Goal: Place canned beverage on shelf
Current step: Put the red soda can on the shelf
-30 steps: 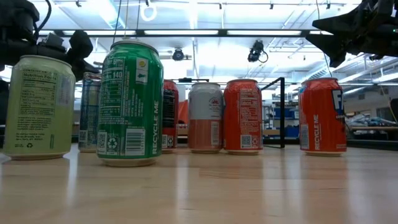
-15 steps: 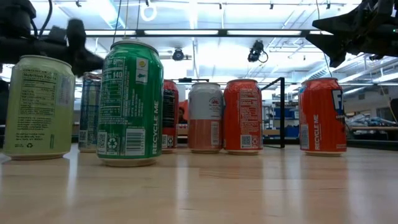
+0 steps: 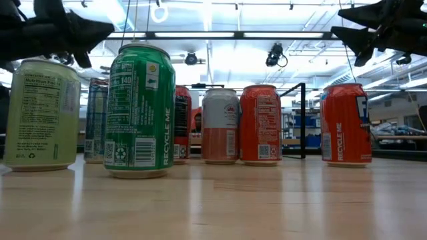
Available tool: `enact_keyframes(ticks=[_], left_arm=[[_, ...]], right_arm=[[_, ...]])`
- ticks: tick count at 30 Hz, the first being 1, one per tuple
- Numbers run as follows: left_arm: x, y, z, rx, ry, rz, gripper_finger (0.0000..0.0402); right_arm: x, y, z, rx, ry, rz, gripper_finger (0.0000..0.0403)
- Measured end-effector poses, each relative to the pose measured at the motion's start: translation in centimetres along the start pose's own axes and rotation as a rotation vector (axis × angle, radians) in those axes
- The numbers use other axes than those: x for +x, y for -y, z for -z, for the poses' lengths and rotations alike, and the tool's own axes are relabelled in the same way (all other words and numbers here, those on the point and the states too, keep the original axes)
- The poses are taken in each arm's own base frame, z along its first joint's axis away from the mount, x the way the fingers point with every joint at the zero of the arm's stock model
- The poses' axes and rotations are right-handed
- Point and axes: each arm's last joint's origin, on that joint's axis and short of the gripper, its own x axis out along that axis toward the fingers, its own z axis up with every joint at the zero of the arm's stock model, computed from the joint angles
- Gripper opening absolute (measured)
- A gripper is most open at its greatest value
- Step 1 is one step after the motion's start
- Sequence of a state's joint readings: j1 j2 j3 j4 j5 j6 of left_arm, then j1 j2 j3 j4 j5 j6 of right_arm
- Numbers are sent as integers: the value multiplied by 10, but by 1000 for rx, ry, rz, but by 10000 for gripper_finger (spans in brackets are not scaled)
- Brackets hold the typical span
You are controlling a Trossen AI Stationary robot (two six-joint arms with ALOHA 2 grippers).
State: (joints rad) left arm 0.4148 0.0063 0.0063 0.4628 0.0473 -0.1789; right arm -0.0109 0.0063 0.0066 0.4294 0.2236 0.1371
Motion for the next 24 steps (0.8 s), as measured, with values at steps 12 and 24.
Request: enact_keyframes(ticks=[12, 24], left_arm=[[13, -1, -16, 56, -18, -41, 41], [44, -5, -23, -3, -154, -87, 74]], right_arm=[[16, 0, 3, -6, -265, 66, 216], [68, -14, -3, -184, -663, 56, 221]])
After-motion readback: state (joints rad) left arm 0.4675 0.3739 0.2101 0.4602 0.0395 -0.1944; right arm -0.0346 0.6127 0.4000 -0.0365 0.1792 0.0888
